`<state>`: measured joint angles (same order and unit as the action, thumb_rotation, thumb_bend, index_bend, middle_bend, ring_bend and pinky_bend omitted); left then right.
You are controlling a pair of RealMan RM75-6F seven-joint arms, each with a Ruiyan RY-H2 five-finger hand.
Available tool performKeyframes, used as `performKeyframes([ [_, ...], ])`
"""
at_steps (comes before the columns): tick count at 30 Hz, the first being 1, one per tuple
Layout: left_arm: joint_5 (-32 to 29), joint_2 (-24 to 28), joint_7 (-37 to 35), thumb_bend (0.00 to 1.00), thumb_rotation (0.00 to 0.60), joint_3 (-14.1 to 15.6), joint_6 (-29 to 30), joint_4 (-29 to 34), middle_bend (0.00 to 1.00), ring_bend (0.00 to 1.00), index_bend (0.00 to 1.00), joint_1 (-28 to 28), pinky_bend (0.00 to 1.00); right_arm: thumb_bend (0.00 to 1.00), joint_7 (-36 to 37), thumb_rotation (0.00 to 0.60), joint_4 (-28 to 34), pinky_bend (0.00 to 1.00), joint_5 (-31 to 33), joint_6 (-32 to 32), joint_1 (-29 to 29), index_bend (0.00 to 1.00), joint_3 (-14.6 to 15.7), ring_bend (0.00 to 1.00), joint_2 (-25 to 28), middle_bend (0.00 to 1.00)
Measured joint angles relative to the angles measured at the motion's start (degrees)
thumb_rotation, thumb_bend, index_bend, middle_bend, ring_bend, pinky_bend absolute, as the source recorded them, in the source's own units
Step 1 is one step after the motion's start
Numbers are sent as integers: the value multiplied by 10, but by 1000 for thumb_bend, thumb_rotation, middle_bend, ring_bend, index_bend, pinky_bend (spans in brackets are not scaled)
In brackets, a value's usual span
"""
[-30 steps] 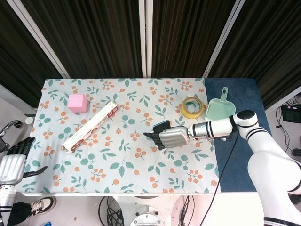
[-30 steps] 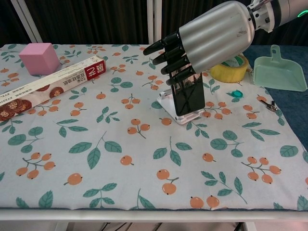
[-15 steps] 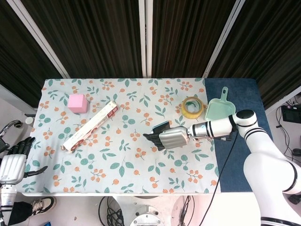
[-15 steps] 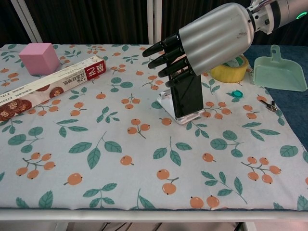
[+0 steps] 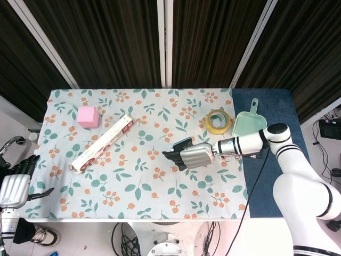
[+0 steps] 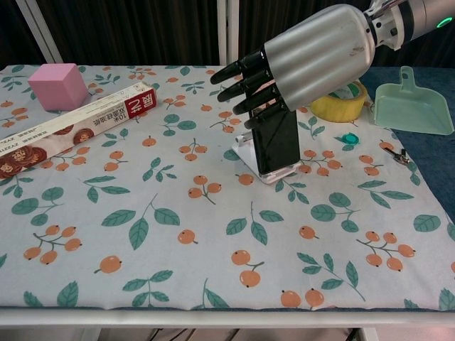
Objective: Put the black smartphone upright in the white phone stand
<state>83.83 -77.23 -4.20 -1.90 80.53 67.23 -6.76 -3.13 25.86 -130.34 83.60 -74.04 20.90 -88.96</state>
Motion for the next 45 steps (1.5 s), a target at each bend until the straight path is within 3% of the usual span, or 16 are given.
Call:
performKeyframes([
  [23, 0, -4, -8, 10, 367, -1, 0, -11, 67, 114, 41, -1, 209, 575, 13, 600, -21, 0, 17, 2, 6, 560, 17, 34, -12, 167],
  [28, 0, -4, -7, 11, 369, -1, 1, -11, 67, 114, 41, 0, 209, 534, 14, 600, -24, 0, 21, 0, 5, 386, 19, 1, -15, 100],
  [34, -2, -4, -7, 11, 368, 0, -4, -12, 67, 114, 41, 0, 210, 408, 5, 600, -25, 0, 24, -11, 5, 24, 21, 0, -16, 1],
  [36, -4, -4, -8, 10, 366, 0, -6, -12, 67, 114, 41, 0, 209, 344, 1, 600, -23, 0, 26, -12, 4, 0, 21, 0, -16, 0],
  [45, -2, -4, -10, 11, 365, 0, -3, -14, 67, 114, 41, 0, 209, 263, -6, 600, -9, 0, 30, -8, -2, 0, 20, 0, -10, 0],
])
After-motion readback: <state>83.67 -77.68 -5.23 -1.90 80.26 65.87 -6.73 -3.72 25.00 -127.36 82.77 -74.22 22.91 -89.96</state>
